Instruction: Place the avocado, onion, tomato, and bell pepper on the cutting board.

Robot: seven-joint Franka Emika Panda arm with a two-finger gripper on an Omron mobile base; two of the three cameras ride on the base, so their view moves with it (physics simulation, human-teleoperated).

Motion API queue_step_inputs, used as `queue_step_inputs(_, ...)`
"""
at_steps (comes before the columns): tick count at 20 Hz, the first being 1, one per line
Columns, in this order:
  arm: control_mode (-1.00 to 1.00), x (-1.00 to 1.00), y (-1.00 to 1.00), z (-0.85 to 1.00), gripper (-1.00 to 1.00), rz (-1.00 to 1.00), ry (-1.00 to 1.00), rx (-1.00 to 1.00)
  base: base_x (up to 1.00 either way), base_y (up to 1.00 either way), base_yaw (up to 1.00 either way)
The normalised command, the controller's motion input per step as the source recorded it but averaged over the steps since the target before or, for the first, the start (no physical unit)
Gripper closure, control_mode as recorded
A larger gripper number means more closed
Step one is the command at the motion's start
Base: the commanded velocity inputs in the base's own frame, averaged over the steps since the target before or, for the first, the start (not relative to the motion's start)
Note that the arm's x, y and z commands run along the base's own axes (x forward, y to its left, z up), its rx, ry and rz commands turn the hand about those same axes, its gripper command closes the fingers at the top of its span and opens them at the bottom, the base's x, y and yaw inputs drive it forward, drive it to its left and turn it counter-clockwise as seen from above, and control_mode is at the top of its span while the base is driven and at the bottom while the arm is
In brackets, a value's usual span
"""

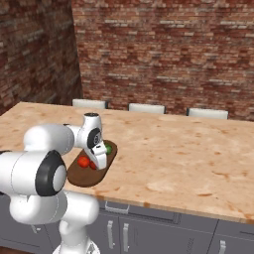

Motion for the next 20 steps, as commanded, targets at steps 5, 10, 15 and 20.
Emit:
queue_step_inputs(5,-1.0,0.0,0.05,-0.02,-1.0,0.01,0.0,0.0,0.0,0.0,0.0)
queue_step_inputs(10,-1.0,0.0,0.01,0.0,-1.0,0.01,-0.01,0.0,0.0,0.0,0.0)
queue_step_inputs(15,-1.0,0.0,0.0,0.04,-1.0,0.03,-0.08,0.0,0.0,0.0,0.0)
queue_step_inputs(20,-1.0,0.0,0.0,0.09,-1.0,0.03,-0.11,0.0,0.0,0.0,0.0)
